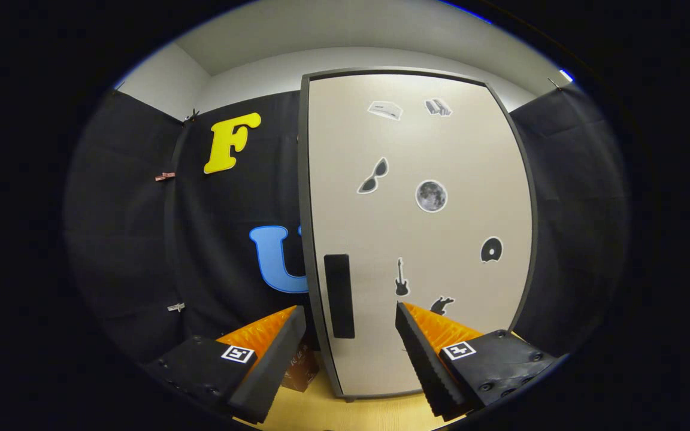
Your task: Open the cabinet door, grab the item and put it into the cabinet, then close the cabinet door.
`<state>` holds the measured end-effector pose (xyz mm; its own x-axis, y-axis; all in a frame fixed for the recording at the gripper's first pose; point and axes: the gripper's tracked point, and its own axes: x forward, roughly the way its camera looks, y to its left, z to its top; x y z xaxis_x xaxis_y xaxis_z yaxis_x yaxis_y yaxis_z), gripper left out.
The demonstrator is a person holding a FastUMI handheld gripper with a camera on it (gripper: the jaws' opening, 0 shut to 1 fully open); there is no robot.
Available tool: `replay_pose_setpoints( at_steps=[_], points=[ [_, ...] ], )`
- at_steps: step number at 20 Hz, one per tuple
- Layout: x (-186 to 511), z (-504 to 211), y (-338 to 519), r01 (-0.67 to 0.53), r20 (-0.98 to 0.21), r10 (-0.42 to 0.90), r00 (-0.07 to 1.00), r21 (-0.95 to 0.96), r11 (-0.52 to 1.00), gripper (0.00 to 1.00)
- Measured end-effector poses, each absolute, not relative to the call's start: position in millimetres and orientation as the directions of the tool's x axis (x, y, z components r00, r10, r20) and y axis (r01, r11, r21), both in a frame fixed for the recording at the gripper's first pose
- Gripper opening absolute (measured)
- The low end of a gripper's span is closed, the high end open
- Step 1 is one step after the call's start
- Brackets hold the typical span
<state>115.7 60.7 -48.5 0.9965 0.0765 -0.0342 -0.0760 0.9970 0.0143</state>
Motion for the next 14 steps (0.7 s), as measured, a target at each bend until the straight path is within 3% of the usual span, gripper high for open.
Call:
replay_pose_setpoints(
  at_steps=[14],
  points=[
    [184.4, -76.9, 72.2, -0.001, 0.004, 0.001, 1.0, -0.05, 0.999, 0.97]
  ],
)
